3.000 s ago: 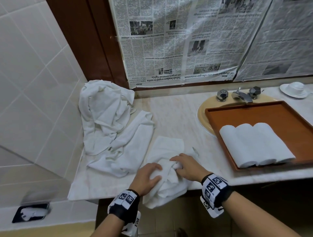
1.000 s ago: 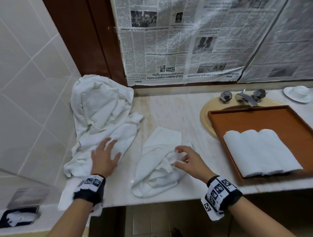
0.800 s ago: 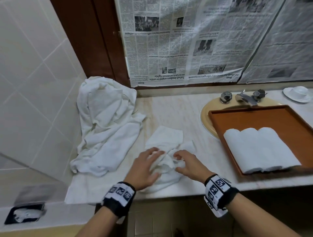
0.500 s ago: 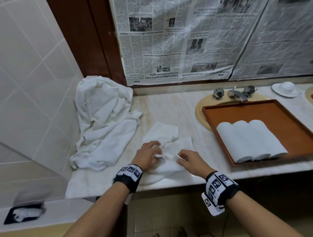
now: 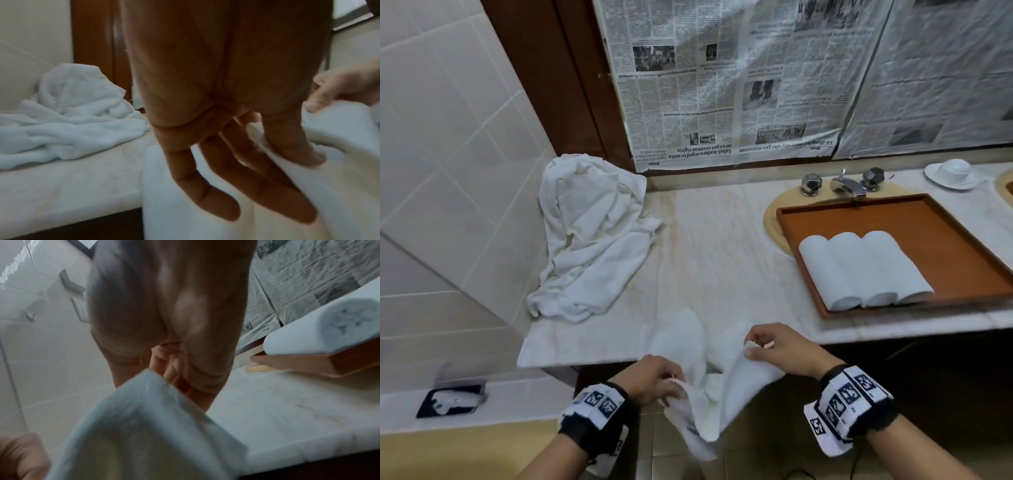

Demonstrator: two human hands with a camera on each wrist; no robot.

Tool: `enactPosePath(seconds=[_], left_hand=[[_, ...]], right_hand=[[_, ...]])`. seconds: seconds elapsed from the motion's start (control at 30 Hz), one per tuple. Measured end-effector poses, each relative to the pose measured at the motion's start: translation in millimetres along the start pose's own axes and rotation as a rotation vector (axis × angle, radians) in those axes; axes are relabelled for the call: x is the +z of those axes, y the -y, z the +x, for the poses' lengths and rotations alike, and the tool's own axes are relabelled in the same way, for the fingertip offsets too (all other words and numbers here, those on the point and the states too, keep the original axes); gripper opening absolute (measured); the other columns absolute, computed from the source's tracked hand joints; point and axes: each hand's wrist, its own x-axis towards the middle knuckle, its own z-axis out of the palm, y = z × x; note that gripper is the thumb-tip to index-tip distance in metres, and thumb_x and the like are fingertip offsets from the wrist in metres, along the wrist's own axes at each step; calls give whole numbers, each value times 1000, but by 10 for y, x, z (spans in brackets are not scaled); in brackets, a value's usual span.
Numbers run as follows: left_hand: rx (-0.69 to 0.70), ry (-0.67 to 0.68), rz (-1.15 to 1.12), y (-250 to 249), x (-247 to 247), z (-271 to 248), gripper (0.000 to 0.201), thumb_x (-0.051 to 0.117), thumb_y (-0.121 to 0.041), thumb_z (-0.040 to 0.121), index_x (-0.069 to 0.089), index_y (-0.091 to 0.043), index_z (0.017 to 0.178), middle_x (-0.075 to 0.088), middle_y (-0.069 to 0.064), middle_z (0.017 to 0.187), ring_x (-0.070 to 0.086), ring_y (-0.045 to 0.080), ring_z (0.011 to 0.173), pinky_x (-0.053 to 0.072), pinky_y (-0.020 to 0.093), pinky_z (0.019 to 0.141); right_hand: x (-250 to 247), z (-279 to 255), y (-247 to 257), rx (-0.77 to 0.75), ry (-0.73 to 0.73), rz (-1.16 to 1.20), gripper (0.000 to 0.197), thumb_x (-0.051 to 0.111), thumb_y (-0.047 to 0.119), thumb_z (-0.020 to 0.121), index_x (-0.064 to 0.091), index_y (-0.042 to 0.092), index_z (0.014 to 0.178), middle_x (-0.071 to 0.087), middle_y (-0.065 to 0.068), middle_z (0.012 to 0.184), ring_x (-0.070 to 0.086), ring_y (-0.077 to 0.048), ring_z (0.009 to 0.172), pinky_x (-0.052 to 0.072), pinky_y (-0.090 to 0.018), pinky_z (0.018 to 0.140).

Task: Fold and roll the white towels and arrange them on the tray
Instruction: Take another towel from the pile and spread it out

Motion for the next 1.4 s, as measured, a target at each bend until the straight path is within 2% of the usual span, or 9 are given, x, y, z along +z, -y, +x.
enactPosePath(seconds=[0.27,0.43,0.53,0.8,0.93,1.03,1.17,1.27,1.4], left_hand=[[69,-445,-157,-357,-789,-550,47,61,-57,87,72,-11,84,64,8,71,56,6,64,44,24,63],[-30,-642,-70,-375,-1251,-723,22,72,-31,89,73,-13,77,57,1,49,52,10,46,38,22,52],[-21,-640,71,-441,-1413,-662,24,72,-29,89,69,-16,70,65,-2,52,58,8,52,39,17,54],[-4,-723,99,-304,-1794,-377,12,68,-13,88,71,-23,82,70,-9,62,61,3,59,43,15,56],[11,-822,53,-185,-2072,-180,9,72,-20,87,70,-20,79,71,-4,63,61,1,54,46,23,59],[33,-870,-104,-77,-2296,-19,10,75,-22,87,71,-13,84,71,5,68,69,18,59,56,27,58],[22,-814,-84,-5,-2532,247,10,73,-16,89,68,-10,83,69,11,64,62,11,50,53,19,51],[-4,-803,-256,35,-2688,493,10,73,-8,89,67,0,87,68,18,72,67,14,51,58,24,51],[-52,-810,-469,109,-2891,926,8,67,3,90,63,9,94,64,24,78,68,23,56,62,36,58]], right_hand=[[-644,-346,264,-180,-247,254,1,68,9,92,67,9,92,66,10,76,60,-4,77,45,-17,72],[-989,-376,315,-225,-496,252,1,67,12,93,68,11,95,71,-2,76,62,-12,70,49,-25,65],[-1082,-338,387,-243,-534,180,2,68,16,94,68,14,94,71,0,75,58,-9,64,46,-29,64],[-1293,21,643,-210,-676,-7,4,71,22,92,69,18,91,71,12,77,62,-4,70,46,-27,63],[-1416,361,726,-149,-730,-105,8,72,25,89,71,17,90,74,5,83,70,-16,83,54,-38,76],[-1516,599,814,-101,-756,-116,12,72,27,90,67,18,84,72,1,78,68,-16,72,54,-33,65],[-1546,877,875,-12,-666,-39,13,65,20,96,60,10,89,68,-11,70,64,-17,45,42,-22,41],[-1648,1162,856,32,-705,126,17,66,21,95,59,5,97,67,-18,79,71,-28,56,55,-38,51],[-1805,1666,718,52,-741,272,15,65,13,96,58,1,99,67,-28,90,72,-34,64,61,-35,55]])
